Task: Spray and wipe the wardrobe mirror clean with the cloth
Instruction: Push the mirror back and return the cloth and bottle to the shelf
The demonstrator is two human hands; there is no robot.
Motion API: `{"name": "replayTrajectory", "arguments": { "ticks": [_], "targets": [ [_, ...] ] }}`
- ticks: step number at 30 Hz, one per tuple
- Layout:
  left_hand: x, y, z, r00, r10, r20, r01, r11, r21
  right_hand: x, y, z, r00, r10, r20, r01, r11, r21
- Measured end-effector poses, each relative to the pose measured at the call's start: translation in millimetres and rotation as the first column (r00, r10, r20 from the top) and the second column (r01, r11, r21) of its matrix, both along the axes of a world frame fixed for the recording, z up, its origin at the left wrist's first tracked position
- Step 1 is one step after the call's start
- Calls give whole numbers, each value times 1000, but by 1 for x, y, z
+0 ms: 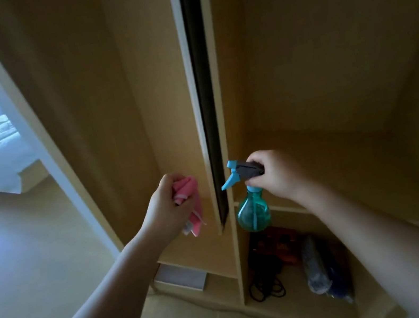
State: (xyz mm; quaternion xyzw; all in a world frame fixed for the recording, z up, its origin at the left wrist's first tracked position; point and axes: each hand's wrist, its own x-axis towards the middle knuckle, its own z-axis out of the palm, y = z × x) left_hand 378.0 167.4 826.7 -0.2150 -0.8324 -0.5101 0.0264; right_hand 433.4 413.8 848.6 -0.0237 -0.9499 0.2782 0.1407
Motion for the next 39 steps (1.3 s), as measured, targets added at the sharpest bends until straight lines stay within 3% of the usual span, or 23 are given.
{"name": "replayTrajectory", "arguments": {
  "ticks": [9,18,25,34,39],
  "targets": [
    [-32,-158,-15,995,98,12,-97,995,-26,-45,-146,-21,998,55,-36,-57,998,-41],
    [-107,-194,-38,996,85,33,-82,993,-84,-119,-200,-52,994,111,-14,-112,985,-133],
    [-166,-213,-64,997,55,51,-47,989,-138,-165,-221,-79,999,44,5,-43,989,-139],
    [-245,-221,-121,976,-177,123,191,975,-116,-194,-252,-134,991,-91,102,115,960,-257],
    [-277,-225,-180,946,-273,172,295,949,-113,-200,-268,-194,966,-214,147,242,948,-206]
  ]
}}
